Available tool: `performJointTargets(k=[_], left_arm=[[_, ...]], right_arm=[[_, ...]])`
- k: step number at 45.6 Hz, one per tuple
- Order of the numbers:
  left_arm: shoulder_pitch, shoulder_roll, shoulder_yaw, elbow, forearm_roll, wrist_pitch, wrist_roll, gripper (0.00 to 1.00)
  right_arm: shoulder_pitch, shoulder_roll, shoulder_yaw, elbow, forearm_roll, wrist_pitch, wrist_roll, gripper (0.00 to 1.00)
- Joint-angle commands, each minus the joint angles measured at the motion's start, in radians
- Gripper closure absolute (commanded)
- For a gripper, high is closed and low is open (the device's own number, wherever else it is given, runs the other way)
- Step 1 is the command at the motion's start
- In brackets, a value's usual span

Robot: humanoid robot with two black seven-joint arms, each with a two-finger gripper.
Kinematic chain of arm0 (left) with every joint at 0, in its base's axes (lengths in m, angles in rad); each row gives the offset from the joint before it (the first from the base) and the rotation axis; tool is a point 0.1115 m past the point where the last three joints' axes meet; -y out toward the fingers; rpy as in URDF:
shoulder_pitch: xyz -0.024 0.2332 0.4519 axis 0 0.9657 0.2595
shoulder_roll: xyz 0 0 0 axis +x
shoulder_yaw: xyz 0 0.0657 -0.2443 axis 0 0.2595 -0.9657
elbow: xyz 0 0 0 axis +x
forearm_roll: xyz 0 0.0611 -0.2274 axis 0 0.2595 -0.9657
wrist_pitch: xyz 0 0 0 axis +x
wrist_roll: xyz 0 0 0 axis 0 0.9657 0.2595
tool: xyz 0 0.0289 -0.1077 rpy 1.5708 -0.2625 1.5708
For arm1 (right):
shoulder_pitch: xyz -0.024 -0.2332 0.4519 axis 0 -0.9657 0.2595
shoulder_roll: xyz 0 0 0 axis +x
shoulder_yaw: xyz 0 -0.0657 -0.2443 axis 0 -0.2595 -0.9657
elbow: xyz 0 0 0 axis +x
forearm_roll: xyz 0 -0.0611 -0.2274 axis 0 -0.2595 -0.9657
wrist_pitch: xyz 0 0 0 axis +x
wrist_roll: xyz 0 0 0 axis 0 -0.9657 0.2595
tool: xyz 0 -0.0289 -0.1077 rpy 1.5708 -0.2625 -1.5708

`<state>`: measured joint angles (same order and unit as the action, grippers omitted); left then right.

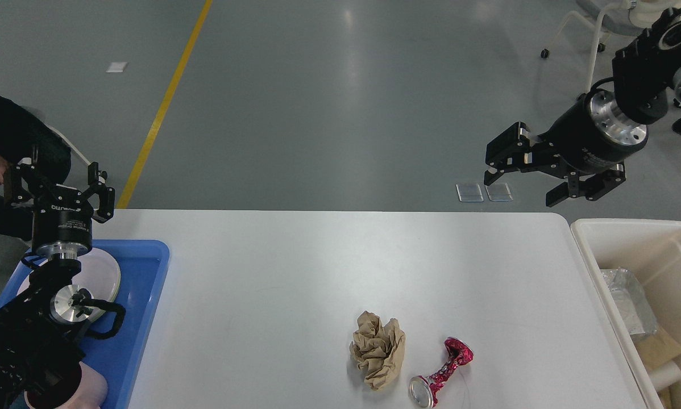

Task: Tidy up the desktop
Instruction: 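Move the right gripper down to the pink-red cup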

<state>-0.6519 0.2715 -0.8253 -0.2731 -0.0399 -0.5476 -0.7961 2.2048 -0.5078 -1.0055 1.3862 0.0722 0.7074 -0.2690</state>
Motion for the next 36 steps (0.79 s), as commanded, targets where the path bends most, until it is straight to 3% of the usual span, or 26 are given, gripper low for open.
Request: performJointTargets(k=[1,22,36], left_arm=[[0.0,0.0,0.0,0.0,0.0,0.0,0.0,0.03],[0.0,0.0,0.0,0.0,0.0,0.0,0.002,0.03],[0.0,0.0,0.0,0.0,0.0,0.0,0.002,0.03]], right_arm=[[-0.109,0.009,0.007,-0.007,0.0,-0.016,-0.001,0.0],[-0.703,0.04,0.238,-0.107,0.001,-0.16,-0.006,0.0],[-0.922,0.13,0.341,-0.239,0.0,-0.212,-0.007,0.0]])
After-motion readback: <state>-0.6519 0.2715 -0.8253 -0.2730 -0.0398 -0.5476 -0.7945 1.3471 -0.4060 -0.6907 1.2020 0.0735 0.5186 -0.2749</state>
